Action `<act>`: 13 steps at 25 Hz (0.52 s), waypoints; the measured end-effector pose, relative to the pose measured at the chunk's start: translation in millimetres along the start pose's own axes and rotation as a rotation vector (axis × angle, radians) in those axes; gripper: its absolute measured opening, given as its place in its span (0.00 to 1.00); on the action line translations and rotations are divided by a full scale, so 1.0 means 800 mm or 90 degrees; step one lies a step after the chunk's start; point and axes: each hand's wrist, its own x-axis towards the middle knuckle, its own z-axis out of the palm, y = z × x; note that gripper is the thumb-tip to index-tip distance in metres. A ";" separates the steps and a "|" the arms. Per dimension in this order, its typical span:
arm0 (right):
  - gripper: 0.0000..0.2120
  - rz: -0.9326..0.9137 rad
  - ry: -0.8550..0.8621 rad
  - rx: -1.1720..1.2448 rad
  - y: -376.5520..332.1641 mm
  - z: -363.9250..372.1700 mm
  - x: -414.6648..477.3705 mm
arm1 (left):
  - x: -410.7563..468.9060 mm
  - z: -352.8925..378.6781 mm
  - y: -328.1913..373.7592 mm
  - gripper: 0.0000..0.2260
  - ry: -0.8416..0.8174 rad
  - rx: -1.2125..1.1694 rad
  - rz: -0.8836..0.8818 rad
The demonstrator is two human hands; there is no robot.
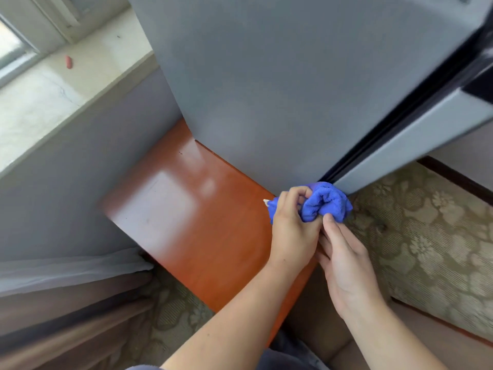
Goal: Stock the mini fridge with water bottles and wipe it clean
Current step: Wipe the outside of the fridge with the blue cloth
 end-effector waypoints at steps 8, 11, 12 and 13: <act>0.13 -0.224 -0.128 -0.025 -0.112 0.047 -0.060 | 0.012 -0.050 0.154 0.16 0.123 -0.080 0.130; 0.13 -0.324 -0.212 0.009 -0.168 0.072 -0.087 | 0.020 -0.079 0.235 0.14 0.153 -0.091 0.256; 0.15 -0.354 -0.237 0.020 -0.183 0.078 -0.093 | 0.023 -0.085 0.260 0.14 0.157 -0.080 0.301; 0.16 -0.380 -0.250 0.024 -0.194 0.082 -0.096 | 0.025 -0.089 0.279 0.13 0.160 -0.053 0.341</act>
